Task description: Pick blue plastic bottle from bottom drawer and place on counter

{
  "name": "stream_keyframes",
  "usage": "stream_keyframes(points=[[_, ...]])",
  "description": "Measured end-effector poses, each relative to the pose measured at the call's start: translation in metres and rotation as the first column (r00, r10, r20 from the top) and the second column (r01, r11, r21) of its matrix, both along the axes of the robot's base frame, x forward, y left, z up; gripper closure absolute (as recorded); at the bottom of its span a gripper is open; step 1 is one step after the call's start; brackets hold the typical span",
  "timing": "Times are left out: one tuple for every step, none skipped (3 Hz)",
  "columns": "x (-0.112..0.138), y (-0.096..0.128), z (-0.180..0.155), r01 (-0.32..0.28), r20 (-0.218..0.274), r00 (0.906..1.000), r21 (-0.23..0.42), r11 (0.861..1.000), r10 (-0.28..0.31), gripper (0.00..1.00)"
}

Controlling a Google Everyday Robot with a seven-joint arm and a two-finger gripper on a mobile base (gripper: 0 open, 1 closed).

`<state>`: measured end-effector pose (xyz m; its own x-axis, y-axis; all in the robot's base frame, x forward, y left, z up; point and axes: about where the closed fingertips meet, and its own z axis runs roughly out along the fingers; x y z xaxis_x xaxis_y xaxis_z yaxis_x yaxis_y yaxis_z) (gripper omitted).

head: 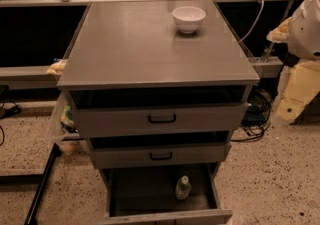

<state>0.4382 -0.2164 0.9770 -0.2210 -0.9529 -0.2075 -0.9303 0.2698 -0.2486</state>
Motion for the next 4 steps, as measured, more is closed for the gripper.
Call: stream_keyframes(points=[[0.0, 0.0, 0.0, 0.0, 0.0, 1.0, 0.0, 1.0, 0.0, 0.0], [0.0, 0.002, -0.006, -0.004, 0.008, 1.0, 0.006, 1.0, 0.004, 0.19], [-0.006, 0.017, -0.042, -0.013, 0.007, 0.9999, 0.061, 0.998, 0.012, 0.42], [-0.009, 0.04, -0.118, -0.031, -0.025, 0.9991, 0.13, 0.991, 0.035, 0.65]])
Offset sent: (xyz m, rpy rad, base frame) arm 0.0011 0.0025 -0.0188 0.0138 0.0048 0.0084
